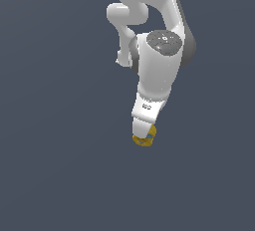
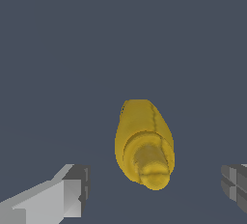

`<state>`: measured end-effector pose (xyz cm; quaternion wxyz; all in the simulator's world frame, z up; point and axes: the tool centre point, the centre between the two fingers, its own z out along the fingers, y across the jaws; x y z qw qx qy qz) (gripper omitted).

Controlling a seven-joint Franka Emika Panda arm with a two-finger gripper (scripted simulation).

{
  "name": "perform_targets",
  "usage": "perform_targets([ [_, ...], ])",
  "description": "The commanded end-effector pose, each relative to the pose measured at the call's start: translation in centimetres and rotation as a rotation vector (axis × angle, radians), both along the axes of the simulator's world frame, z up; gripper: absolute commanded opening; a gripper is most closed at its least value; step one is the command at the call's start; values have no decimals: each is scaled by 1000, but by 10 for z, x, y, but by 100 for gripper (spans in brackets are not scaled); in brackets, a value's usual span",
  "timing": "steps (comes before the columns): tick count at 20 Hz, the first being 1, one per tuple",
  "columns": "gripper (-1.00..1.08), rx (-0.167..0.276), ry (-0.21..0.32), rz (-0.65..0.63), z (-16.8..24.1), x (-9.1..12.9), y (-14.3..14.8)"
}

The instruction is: Pick up the object and move it to a goal position.

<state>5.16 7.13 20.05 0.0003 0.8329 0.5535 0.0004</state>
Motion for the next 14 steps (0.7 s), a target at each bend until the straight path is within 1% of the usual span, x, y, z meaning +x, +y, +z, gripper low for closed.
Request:
perform_targets([
  [1,100,0,1,1,-13,-1,0],
  [5,100,0,1,3,-27,-1,0],
  [10,100,0,1,3,-30,1,0],
  [11,-100,0,1,3,-30,1,0],
  [14,-100,0,1,3,-30,1,0],
])
